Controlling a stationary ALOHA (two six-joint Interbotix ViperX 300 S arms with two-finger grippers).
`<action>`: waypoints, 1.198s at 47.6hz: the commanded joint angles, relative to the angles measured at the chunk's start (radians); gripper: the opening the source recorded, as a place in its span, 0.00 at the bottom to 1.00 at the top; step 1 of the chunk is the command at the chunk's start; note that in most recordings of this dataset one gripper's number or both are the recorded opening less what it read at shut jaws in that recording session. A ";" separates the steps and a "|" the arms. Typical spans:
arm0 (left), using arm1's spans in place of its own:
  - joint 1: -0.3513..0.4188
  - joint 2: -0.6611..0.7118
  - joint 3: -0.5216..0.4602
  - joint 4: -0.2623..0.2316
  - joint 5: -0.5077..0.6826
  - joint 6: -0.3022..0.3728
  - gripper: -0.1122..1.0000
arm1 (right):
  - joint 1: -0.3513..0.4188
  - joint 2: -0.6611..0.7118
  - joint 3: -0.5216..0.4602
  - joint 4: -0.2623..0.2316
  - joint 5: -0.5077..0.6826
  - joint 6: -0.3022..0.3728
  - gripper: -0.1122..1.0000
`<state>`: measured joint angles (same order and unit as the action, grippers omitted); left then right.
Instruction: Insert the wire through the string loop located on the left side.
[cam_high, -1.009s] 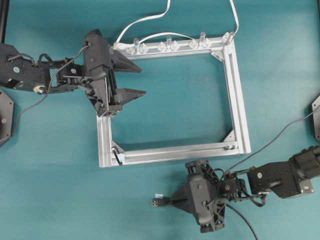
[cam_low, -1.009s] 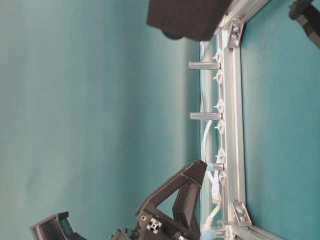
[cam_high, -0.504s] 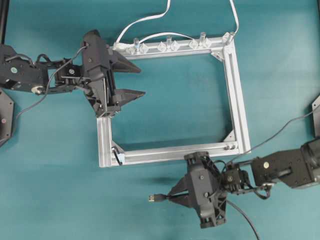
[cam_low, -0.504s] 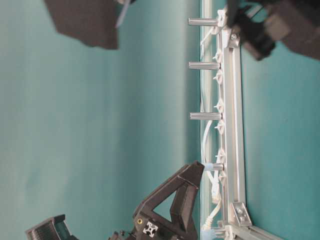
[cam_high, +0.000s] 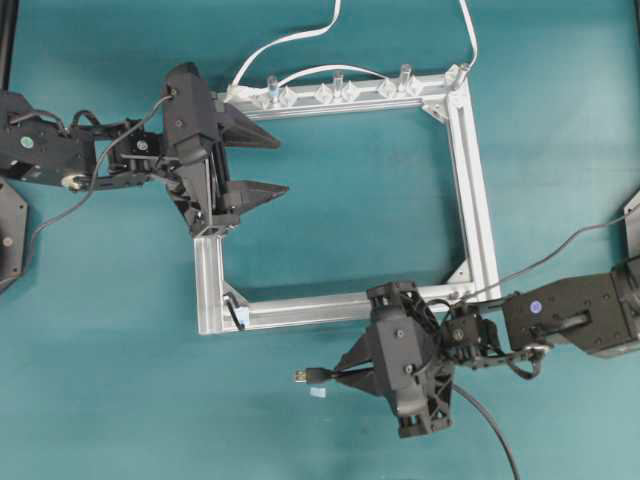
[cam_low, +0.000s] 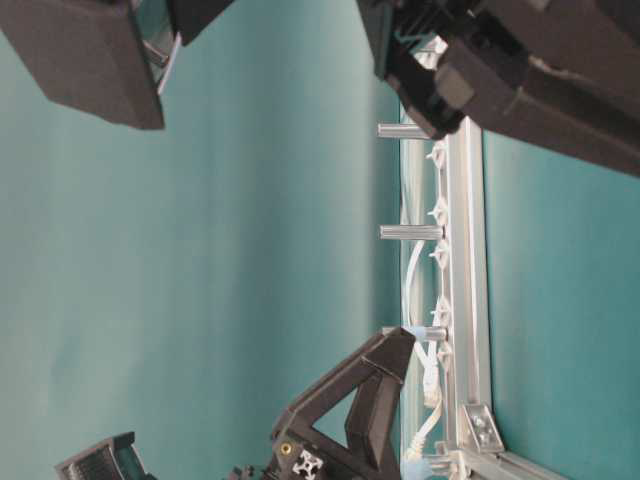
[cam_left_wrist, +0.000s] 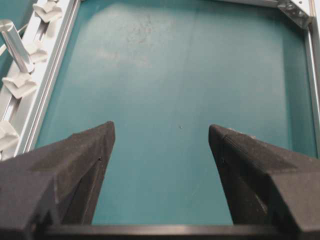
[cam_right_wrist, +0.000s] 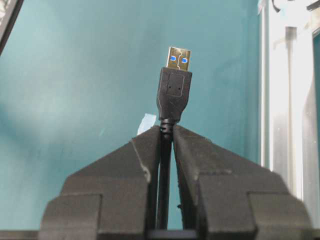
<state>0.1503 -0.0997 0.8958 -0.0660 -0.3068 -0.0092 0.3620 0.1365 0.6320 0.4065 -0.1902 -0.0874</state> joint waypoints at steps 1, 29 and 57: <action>-0.006 -0.020 -0.006 0.003 -0.006 -0.003 0.79 | 0.000 -0.034 -0.026 -0.003 0.000 -0.002 0.20; -0.008 -0.020 0.002 0.003 -0.006 -0.002 0.79 | -0.092 -0.032 -0.026 -0.083 0.049 -0.005 0.20; -0.023 -0.020 0.020 0.003 -0.006 -0.003 0.79 | -0.166 -0.032 -0.034 -0.166 0.072 -0.005 0.20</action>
<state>0.1335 -0.0997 0.9219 -0.0660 -0.3083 -0.0092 0.2056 0.1365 0.6213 0.2485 -0.1150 -0.0890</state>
